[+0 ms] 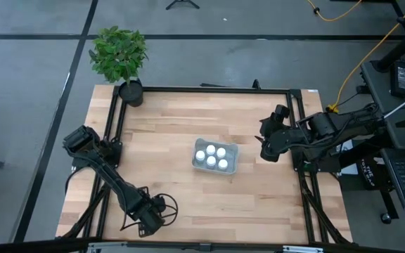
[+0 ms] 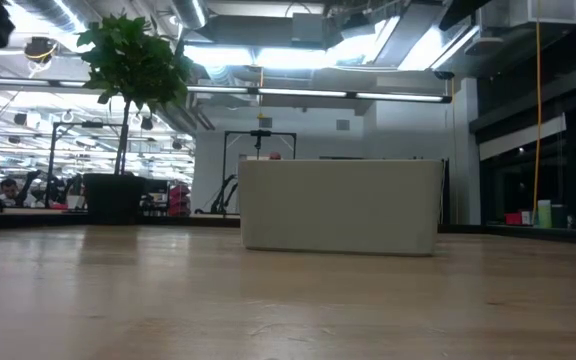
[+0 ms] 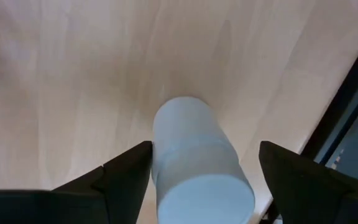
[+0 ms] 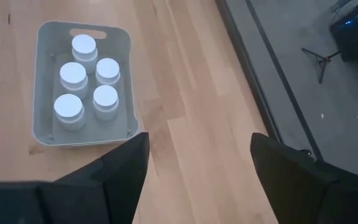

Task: Pick and place pill bottles into a basket
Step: Put the white pill bottle into the gray bin

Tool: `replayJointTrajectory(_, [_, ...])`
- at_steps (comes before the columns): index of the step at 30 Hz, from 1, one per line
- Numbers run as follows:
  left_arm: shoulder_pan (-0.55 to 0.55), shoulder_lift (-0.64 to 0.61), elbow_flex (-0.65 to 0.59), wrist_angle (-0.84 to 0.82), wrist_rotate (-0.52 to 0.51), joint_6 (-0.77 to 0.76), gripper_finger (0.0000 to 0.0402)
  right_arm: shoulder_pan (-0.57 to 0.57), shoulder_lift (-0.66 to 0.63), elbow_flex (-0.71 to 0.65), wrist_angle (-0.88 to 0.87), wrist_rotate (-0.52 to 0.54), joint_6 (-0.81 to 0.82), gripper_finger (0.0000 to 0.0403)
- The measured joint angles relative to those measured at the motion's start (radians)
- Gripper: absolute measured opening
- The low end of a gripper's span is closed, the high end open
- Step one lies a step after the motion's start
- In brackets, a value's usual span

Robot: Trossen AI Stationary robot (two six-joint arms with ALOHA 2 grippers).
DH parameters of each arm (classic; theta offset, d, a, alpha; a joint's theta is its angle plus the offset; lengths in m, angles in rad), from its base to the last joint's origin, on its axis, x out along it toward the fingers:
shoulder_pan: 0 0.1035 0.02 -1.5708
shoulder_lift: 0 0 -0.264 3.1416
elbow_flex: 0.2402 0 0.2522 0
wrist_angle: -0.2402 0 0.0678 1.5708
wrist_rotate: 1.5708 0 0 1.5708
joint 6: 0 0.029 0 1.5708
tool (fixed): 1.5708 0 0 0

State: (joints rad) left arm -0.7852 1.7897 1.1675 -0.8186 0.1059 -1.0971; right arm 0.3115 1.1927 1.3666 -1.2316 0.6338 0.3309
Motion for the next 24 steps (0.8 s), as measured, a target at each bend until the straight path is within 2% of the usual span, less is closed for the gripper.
replayJointTrajectory(3, [-0.006, 0.000, 0.000, 0.001, 0.001, 0.000, 0.0285, -0.002, 0.000, 0.000, 0.000, 0.001, 0.000, 0.0281])
replayJointTrajectory(6, [-0.006, 0.000, 0.000, 0.001, 0.001, -0.007, 0.0265, -0.002, 0.000, 0.000, 0.000, 0.001, 0.000, 0.0281])
replayJointTrajectory(13, [0.001, 0.000, 0.000, 0.003, 0.009, -0.002, 0.0170, -0.002, 0.000, 0.000, 0.002, 0.001, 0.005, 0.0281])
replayJointTrajectory(19, [0.036, -0.009, 0.016, 0.005, 0.042, 0.043, 0.0170, -0.002, 0.000, 0.000, 0.002, 0.001, 0.005, 0.0281])
replayJointTrajectory(24, [0.108, -0.084, 0.108, -0.080, -0.044, 0.117, 0.0170, -0.002, 0.000, 0.000, -0.005, 0.001, 0.004, 0.0281])
